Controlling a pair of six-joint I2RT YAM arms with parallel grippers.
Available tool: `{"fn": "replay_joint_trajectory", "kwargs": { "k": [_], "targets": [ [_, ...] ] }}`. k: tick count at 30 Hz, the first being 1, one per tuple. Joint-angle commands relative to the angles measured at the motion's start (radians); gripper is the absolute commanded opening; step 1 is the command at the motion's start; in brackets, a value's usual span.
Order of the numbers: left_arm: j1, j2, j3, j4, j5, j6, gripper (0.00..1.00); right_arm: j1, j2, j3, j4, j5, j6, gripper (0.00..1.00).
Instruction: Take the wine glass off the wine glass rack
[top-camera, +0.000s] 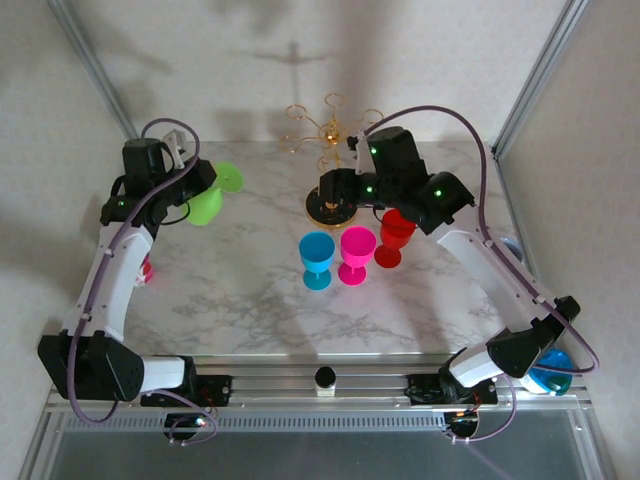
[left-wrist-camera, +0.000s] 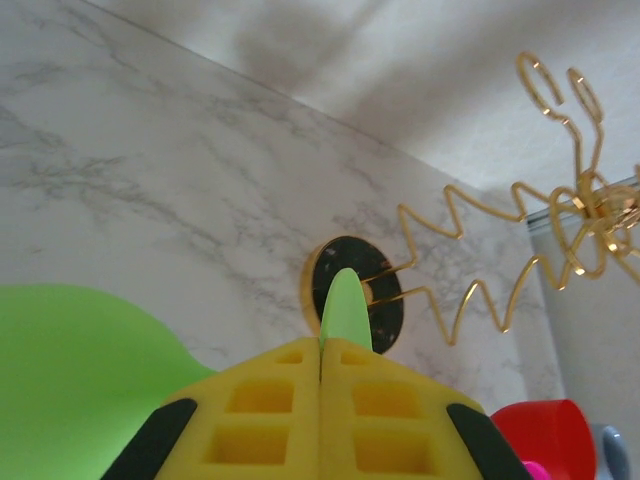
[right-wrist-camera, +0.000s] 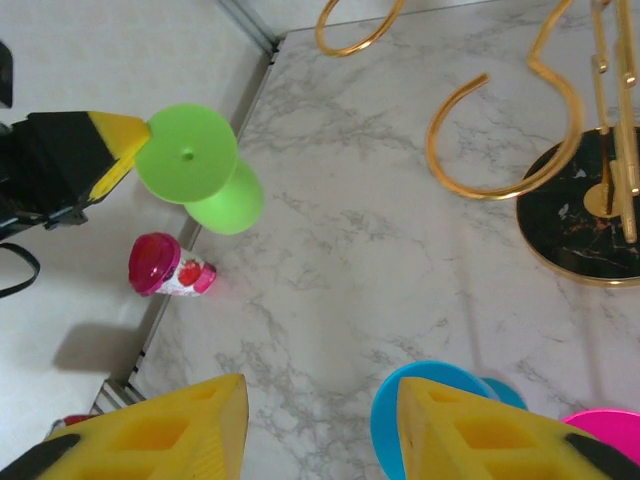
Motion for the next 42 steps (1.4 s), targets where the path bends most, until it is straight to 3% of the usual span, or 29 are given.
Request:
{"fn": "replay_joint_trajectory", "kwargs": {
  "k": [1, 6, 18, 34, 42],
  "targets": [
    [0.0, -0.027, -0.017, -0.043, -0.031, 0.087, 0.0, 0.034, -0.016, 0.006, -0.017, 0.068, -0.035, 0.43],
    [-0.022, -0.018, -0.022, -0.074, -0.059, 0.161, 0.0, 0.079, -0.034, -0.026, -0.013, 0.088, -0.028, 0.44],
    [-0.216, 0.014, -0.055, -0.143, -0.401, 0.364, 0.0, 0.086, -0.053, -0.054, -0.004, 0.102, -0.028, 0.43],
    [-0.594, -0.126, -0.259, -0.125, -0.922, 0.52, 0.0, 0.086, -0.033, 0.003, -0.008, 0.076, -0.061, 0.45],
    [-0.809, -0.124, -0.372, -0.124, -1.195, 0.581, 0.0, 0.078, -0.001, 0.056, -0.029, 0.051, -0.073, 0.45]
  ]
}}
